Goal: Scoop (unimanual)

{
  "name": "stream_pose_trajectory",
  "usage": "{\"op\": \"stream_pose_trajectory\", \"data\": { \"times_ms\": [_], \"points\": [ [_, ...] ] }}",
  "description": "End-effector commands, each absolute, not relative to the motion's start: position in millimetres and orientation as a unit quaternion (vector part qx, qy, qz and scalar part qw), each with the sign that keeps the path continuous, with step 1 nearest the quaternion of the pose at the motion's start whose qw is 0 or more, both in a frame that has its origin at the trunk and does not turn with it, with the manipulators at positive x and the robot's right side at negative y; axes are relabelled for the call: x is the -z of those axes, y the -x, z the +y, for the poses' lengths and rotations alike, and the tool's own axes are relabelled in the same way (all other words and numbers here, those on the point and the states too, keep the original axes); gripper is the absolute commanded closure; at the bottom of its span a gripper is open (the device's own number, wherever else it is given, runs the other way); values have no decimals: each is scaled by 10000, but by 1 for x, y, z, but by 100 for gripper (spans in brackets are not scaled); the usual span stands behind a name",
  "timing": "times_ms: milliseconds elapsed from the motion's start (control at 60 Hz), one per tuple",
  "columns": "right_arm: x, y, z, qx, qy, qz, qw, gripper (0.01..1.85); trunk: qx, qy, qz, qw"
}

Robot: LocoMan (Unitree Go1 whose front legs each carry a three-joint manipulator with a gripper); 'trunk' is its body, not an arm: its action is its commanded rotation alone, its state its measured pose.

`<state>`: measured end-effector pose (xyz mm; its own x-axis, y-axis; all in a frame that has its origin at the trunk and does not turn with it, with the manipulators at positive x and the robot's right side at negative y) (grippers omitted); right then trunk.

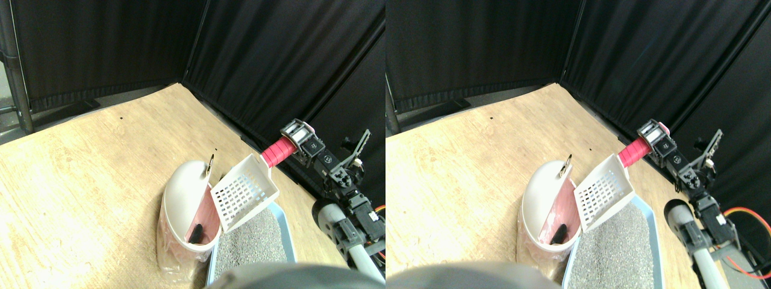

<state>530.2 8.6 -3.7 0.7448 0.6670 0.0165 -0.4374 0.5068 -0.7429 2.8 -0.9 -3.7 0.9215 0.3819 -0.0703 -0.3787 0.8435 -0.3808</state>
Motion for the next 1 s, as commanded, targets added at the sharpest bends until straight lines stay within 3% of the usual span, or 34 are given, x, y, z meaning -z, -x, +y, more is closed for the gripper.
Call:
{"op": "stream_pose_trajectory", "data": {
  "times_ms": [17,217,450,800,933,1000],
  "points": [
    [1,-536,-5,-2814,3604,-1724,8725,180,-2203,3006,-487,9267],
    [0,-542,-40,-1990,2968,-1506,9218,180,-1987,2757,-448,9394],
    [3,-548,-82,-1140,2507,-1305,9524,180,-1719,2441,-370,9537],
    [25,-546,-139,-912,1748,-1234,9726,180,-1294,1920,-236,9725],
    [39,-543,-158,-909,1439,-1298,9768,180,-1188,1772,-208,9768],
    [49,-540,-168,-713,1101,-1124,9850,180,-1147,1696,-183,9786]
  ]
}}
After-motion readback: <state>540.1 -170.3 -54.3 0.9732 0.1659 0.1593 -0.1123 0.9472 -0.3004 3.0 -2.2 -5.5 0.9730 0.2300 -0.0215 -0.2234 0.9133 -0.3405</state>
